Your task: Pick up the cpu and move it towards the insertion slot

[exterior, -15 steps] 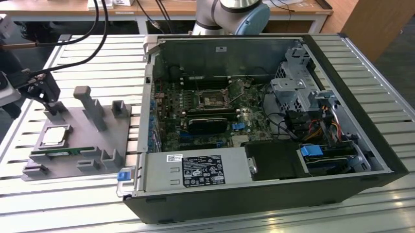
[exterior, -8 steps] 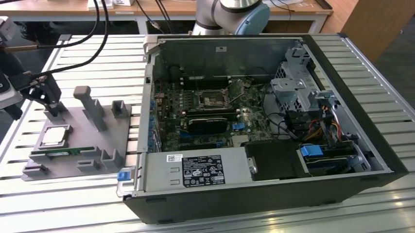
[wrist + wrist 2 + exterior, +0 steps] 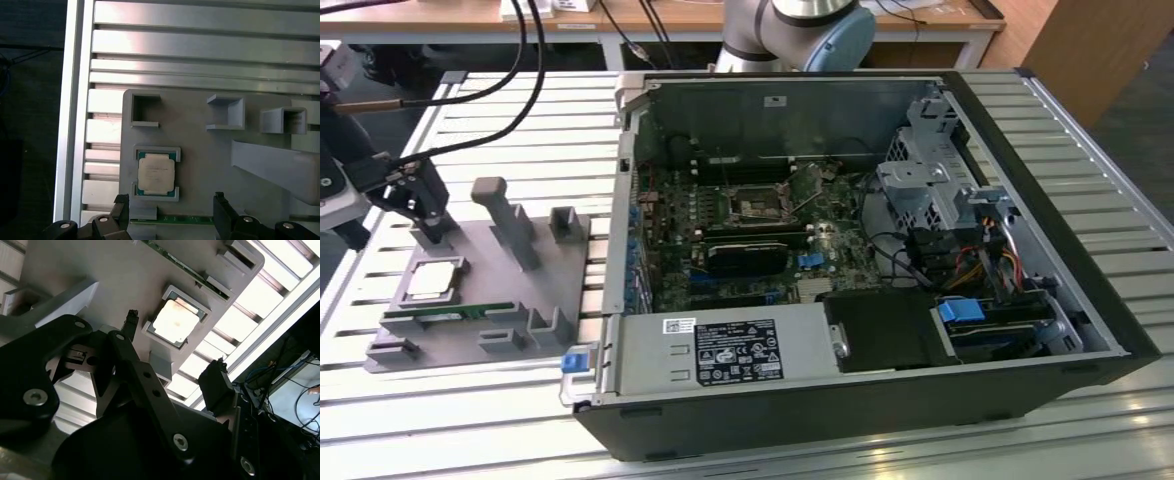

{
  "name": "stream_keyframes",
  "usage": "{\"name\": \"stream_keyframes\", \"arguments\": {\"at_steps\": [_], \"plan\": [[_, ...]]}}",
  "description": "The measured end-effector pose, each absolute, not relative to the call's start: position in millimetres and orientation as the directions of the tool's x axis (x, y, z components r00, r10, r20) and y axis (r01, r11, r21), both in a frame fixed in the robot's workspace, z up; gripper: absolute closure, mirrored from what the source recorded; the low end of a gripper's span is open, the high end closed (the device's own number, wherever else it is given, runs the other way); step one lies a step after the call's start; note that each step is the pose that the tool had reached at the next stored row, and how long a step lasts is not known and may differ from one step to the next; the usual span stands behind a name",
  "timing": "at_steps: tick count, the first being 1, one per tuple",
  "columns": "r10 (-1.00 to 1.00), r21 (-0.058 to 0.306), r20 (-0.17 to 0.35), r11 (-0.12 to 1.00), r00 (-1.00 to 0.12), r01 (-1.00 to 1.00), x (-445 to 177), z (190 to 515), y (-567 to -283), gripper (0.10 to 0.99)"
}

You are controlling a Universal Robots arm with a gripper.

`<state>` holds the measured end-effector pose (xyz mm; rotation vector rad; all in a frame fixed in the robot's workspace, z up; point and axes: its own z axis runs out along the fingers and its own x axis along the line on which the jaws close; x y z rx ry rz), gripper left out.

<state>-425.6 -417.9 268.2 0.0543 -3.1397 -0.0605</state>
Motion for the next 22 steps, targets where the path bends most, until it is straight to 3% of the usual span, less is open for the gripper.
{"name": "stream_keyframes", "arguments": {"at_steps": [22], "plan": [[-0.035,0.038,0.000,0.999,-0.999,-0.035,-430,237,-418,0.325]]}}
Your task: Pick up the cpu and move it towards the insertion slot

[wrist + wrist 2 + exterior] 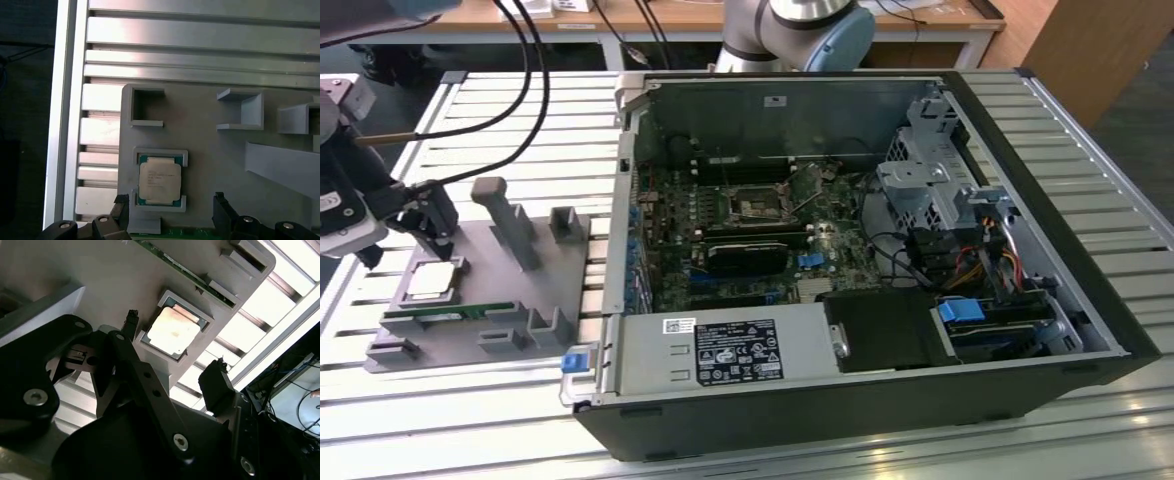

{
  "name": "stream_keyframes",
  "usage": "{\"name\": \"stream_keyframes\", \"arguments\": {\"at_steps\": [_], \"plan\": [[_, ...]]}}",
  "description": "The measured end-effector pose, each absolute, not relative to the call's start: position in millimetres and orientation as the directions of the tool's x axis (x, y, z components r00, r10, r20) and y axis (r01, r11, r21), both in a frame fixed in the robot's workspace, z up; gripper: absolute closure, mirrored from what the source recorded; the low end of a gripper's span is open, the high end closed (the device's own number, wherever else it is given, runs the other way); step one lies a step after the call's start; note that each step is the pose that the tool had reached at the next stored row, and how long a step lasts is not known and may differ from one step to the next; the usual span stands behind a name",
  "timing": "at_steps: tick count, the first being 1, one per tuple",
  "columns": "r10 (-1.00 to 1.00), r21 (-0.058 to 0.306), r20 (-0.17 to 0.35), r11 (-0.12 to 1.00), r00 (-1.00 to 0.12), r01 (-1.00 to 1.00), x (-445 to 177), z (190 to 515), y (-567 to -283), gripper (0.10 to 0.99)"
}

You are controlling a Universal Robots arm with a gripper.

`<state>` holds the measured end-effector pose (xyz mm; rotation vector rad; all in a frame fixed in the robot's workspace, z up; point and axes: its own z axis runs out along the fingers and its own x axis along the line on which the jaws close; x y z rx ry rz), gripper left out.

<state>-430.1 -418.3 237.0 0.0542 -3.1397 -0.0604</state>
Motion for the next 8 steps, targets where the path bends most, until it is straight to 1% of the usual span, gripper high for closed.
{"name": "stream_keyframes", "arguments": {"at_steps": [8], "plan": [[-0.035,0.038,0.000,0.999,-0.999,-0.034,-431,224,-418,0.325]]}}
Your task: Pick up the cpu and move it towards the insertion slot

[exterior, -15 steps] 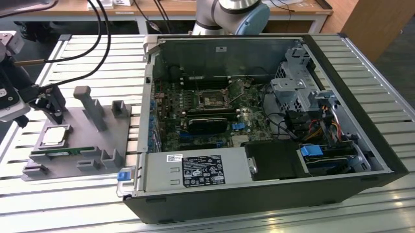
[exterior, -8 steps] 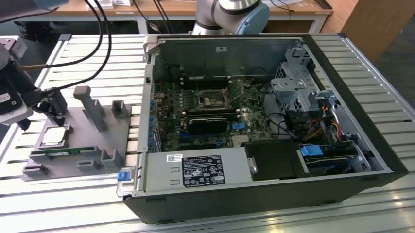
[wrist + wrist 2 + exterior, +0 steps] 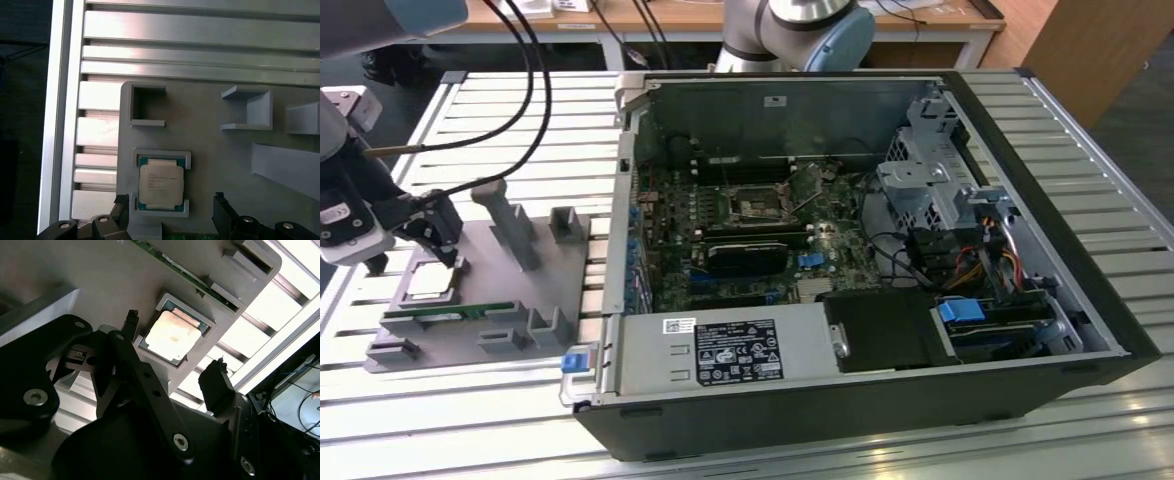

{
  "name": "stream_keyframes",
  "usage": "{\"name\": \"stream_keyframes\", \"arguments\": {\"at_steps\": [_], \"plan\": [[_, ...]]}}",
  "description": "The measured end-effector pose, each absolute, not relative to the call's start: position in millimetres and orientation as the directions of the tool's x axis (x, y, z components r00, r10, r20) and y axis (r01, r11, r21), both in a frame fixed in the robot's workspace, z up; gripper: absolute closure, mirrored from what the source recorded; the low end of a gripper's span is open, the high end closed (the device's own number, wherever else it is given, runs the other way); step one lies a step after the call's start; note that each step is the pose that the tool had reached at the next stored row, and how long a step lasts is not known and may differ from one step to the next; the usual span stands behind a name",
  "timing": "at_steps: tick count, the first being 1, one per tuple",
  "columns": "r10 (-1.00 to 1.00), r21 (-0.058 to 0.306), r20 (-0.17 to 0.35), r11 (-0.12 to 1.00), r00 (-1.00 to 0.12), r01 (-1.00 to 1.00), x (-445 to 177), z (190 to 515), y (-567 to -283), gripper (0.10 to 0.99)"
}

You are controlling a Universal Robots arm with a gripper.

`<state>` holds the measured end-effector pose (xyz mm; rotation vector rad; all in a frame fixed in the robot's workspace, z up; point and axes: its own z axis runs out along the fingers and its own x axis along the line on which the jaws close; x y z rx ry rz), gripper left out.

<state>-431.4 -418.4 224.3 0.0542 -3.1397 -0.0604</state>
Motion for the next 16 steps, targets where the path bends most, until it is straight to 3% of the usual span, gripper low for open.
{"name": "stream_keyframes", "arguments": {"at_steps": [16], "plan": [[-0.035,0.038,0.000,0.999,-0.999,-0.035,-434,204,-418,0.333]]}}
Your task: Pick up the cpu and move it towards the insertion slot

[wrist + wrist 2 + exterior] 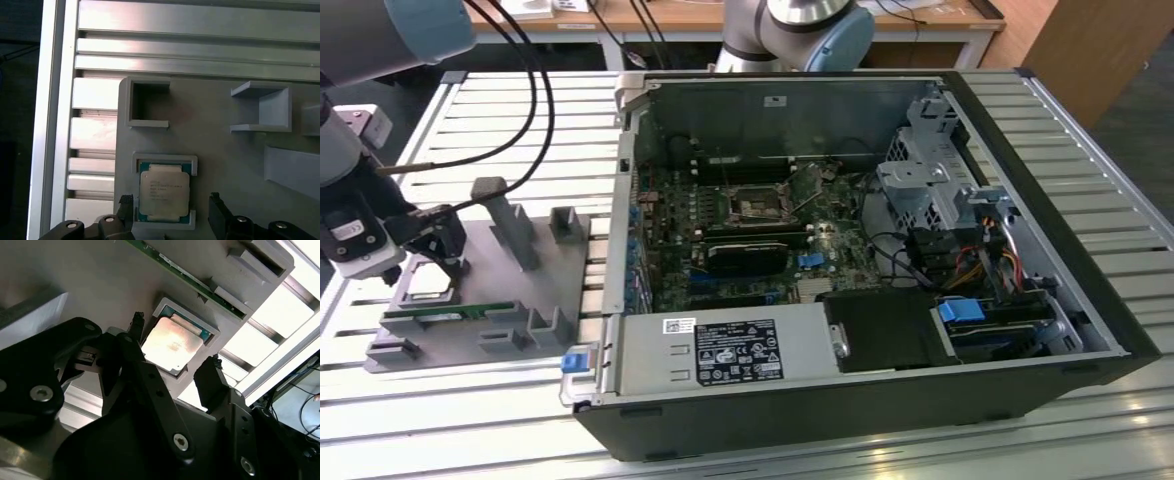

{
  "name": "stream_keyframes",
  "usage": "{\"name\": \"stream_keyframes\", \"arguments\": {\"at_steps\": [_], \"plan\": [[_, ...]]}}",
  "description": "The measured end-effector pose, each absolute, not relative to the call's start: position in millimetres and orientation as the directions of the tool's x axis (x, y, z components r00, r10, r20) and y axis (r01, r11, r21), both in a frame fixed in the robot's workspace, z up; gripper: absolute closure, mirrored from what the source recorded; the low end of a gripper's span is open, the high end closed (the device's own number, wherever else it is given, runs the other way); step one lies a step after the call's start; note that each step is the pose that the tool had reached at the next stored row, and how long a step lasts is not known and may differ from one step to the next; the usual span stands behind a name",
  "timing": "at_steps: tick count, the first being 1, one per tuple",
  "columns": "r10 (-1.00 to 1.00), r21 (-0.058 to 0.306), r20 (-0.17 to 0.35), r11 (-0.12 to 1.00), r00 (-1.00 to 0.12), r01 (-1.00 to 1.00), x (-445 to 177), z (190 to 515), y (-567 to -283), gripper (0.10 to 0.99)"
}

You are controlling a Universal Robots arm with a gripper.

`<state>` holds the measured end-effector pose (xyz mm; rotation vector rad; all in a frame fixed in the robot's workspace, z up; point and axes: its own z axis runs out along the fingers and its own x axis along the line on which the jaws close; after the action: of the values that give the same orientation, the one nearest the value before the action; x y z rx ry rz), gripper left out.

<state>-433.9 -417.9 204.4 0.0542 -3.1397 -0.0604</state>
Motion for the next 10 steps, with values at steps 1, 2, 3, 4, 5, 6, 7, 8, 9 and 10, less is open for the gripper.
{"name": "stream_keyframes", "arguments": {"at_steps": [1,2,3,4,5,6,7,8,9,10], "plan": [[-0.035,0.039,0.000,0.999,-0.999,-0.035,-434.1,203.9,-417.8,0.404],[-0.035,0.039,0.000,0.999,-0.999,-0.035,-434.4,203.5,-417.7,0.404],[-0.035,0.039,0.000,0.999,-0.999,-0.034,-434.5,202.9,-417.6,0.404],[-0.035,0.039,0.000,0.999,-0.999,-0.034,-434.7,202.4,-417.5,0.404],[-0.035,0.039,0.000,0.999,-0.999,-0.034,-435.0,201.8,-417.3,0.404],[-0.034,0.039,0.000,0.999,-0.999,-0.034,-435.2,201.1,-417.1,0.404],[-0.034,0.039,0.000,0.999,-0.999,-0.034,-435.4,200.4,-416.9,0.404],[-0.035,0.039,0.000,0.999,-0.999,-0.034,-435.6,199.7,-416.6,0.404],[-0.035,0.039,0.000,0.999,-0.999,-0.034,-435.7,199.1,-416.4,0.404],[-0.034,0.039,0.000,0.999,-0.999,-0.034,-436.0,198.4,-416.0,0.404]]}}
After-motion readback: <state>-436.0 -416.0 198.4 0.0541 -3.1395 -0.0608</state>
